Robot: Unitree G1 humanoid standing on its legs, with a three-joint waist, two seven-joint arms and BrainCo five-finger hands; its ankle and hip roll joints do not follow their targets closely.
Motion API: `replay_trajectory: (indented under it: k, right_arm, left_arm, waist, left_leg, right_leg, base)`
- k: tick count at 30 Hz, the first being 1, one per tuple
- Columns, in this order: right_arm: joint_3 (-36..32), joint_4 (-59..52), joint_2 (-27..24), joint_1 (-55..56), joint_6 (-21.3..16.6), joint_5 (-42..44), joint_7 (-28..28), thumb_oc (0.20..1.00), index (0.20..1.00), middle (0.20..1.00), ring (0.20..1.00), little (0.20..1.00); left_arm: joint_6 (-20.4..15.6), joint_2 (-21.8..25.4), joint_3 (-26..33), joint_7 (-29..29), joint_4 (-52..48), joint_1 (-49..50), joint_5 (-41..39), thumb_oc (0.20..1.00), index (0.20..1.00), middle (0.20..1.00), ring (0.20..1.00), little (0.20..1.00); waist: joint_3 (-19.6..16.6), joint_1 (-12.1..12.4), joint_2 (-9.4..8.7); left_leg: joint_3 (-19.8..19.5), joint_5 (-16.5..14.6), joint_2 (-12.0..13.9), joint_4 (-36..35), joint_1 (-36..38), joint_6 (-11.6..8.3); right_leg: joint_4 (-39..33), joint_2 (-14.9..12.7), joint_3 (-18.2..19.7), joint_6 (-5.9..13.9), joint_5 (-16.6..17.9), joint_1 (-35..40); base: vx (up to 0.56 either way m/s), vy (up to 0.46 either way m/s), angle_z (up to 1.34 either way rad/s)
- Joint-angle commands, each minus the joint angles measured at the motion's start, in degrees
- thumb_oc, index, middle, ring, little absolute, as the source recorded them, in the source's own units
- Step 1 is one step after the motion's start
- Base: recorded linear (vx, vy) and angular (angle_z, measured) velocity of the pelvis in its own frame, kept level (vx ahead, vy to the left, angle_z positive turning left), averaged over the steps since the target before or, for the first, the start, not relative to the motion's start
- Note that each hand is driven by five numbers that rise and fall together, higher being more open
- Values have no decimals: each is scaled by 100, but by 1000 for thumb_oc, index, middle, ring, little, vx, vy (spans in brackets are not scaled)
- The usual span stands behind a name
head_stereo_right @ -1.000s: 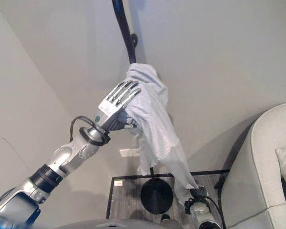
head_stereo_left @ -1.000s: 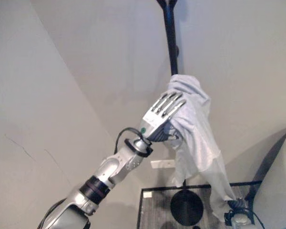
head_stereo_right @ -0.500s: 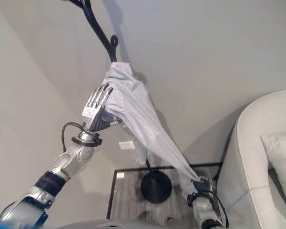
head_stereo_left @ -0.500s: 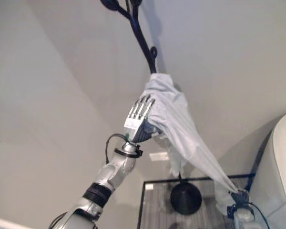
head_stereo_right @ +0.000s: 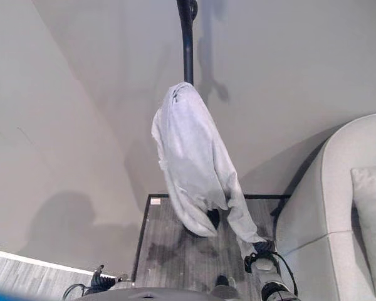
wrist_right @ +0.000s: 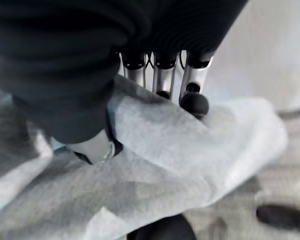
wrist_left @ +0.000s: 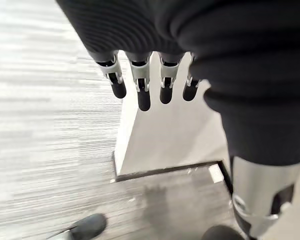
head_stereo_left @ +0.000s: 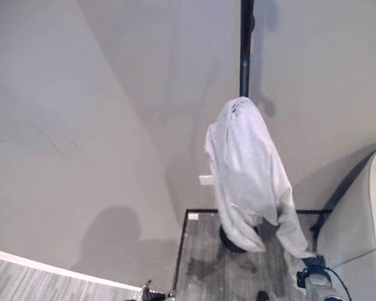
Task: Hang the clothes on the sofa on the clothes rack.
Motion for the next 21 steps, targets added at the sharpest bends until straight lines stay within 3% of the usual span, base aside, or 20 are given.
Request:
replay_trajectory:
  k: [1, 7, 9, 10, 21]
  right_arm:
    - [116, 319, 20, -220, -60, 154, 8, 200, 200, 200, 200, 200]
    - [206, 454, 32, -250, -24, 69, 138, 200, 200, 200, 200, 200]
    - [238, 470, 28, -255, -13, 22, 149, 868, 868, 868, 868, 868]
    - [266, 475, 30, -261, -5, -62, 129, 1000, 1000, 1000, 1000, 1000]
    - [-31, 663, 139, -181, -94, 442, 254, 1000, 1000, 1000, 1000, 1000]
  left_arm:
    - [-227, 234, -14, -112, 275, -322, -301, 1000, 1000, 1000, 1000, 1000]
    - [-248, 258, -63, -157, 377, -395, -208, 1000, 1000, 1000, 1000, 1000]
    - [-248, 267, -68, -160, 392, -400, -206, 1000, 1000, 1000, 1000, 1000]
    - [-253, 272, -56, -170, 408, -407, -217, 1000, 1000, 1000, 1000, 1000]
    - [-286, 197, 337, -429, 628, -351, -972, 1000, 1000, 1000, 1000, 1000]
  waist:
    - [-198, -34, -415]
    - [-246, 25, -527]
    - [-251, 35, -544]
    - [-257, 44, -564]
    - [-318, 104, -703]
  left_leg:
    - [38, 129, 139, 57, 57, -109]
    - [56, 88, 144, 53, 81, -97]
    - [58, 88, 143, 53, 81, -96]
    - [59, 82, 145, 55, 84, -94]
    - [88, 35, 147, 66, 71, -75]
  right_leg:
    - [178, -186, 74, 21, -815, 306]
    - [166, -184, 92, 32, -797, 323]
    - [165, -182, 98, 33, -795, 322]
    - [164, -182, 100, 41, -791, 323]
    - [160, -180, 143, 75, -740, 289]
  base:
    - [19, 8, -10]
    - [7, 6, -6]
    - [0, 0, 0]
    - [0, 0, 0]
    - [-4, 10, -4]
